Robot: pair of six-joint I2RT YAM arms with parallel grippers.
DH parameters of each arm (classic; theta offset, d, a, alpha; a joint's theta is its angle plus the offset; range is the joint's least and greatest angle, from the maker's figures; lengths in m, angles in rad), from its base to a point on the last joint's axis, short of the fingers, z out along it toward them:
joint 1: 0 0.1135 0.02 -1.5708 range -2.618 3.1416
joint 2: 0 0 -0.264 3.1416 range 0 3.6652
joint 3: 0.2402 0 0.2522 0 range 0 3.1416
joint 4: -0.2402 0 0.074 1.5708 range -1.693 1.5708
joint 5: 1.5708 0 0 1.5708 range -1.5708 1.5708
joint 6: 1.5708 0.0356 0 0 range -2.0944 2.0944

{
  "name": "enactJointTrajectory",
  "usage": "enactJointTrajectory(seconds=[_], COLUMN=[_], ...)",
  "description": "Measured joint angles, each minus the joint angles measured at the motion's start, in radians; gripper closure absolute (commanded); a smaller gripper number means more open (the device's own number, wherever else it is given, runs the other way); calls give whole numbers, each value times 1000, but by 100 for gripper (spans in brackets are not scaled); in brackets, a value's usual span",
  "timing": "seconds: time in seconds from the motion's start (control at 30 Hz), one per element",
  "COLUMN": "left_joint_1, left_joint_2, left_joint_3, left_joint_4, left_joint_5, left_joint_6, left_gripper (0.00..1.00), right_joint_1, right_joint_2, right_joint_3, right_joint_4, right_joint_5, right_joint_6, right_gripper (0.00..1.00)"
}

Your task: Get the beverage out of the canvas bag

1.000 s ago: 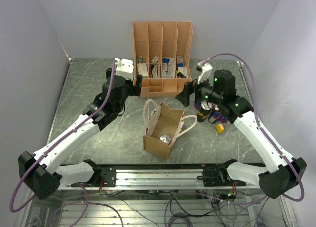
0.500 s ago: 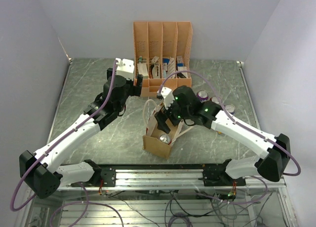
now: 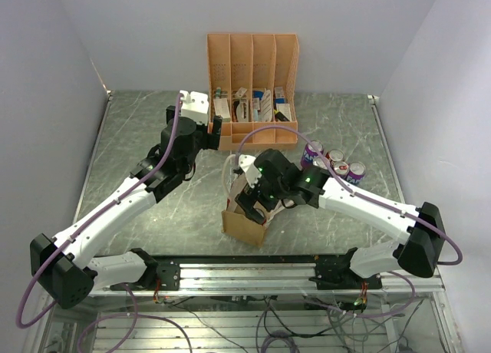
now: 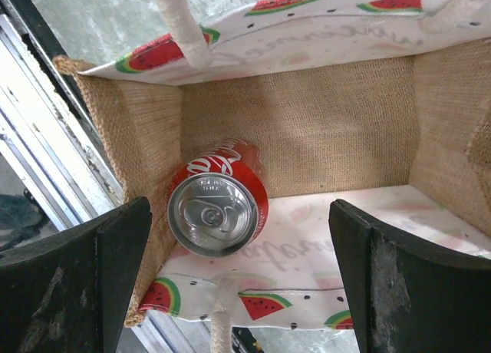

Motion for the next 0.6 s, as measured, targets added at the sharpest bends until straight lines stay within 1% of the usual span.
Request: enactJointTrajectory(seconds=[0.13,0.4,0.6], left_joint_1=[0,0,0], left_joint_2=[0,0,0], left_joint_3=[0,0,0], left_joint_4=[0,0,0], left_joint_5=[0,1,2], left_joint_6=[0,-3,-3], left_gripper=[5,5,5], right_joint_1=[7,16,27], right_joint_2=[0,0,22], right_joint_3=[-15,-43,-54], right_joint_4=[-3,4,15], right_joint_5=[14,-40,-43], right_joint_6=[6,11,18], right_gripper=[0,0,0])
